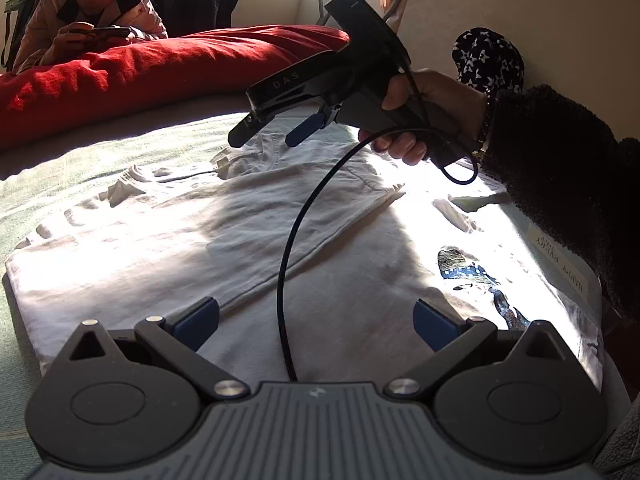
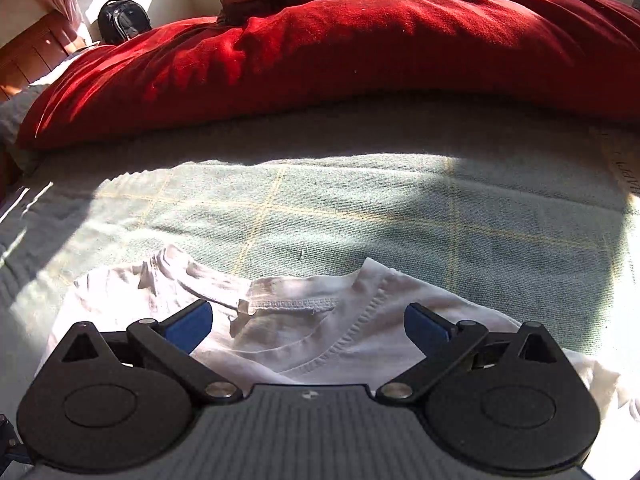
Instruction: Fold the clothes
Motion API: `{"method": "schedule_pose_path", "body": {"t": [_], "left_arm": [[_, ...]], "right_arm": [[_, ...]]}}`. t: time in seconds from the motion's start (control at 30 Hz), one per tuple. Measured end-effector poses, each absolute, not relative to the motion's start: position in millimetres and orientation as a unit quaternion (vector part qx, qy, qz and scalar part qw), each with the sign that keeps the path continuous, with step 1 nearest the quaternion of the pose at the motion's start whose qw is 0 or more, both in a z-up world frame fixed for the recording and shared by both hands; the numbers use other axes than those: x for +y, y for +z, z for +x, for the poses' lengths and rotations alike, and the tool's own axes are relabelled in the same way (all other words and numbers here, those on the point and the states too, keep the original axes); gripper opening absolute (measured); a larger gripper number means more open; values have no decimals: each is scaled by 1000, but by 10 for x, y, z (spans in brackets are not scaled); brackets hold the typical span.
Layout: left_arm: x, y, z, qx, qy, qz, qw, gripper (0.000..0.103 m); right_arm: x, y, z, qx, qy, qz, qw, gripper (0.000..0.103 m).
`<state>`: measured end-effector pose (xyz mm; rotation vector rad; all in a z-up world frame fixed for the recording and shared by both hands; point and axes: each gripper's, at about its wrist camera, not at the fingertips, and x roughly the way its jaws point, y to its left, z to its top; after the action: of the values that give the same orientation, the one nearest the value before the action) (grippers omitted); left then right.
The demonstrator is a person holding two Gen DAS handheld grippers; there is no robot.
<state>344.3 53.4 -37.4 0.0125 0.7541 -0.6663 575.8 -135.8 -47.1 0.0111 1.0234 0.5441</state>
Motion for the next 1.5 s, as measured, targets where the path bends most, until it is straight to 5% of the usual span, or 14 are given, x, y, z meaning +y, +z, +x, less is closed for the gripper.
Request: {"method": "schedule_pose_path", "body": {"t": [0.37,0.6,0.93,1.17,1.5], "left_arm": [[505,-359,3389,353,-331,12,875,102],[447,-314,3312,345,-350,25,871,102],[429,-223,3198,330,-366,20,870,102],[340,-168,3073,318,-394,26,862,102],[264,-295,3173,339,-377,15,862,102]], "right_arm": [[-1107,-622,5967,445,226,32,866,103],[-827,-603,5789,520,307,52,795,103],[-823,-550,5714,456,282,10,844,103],[-1570,-275,5522,442,232,6,867,103],[-2450,-737,5678,467,152,107,865,103]]}}
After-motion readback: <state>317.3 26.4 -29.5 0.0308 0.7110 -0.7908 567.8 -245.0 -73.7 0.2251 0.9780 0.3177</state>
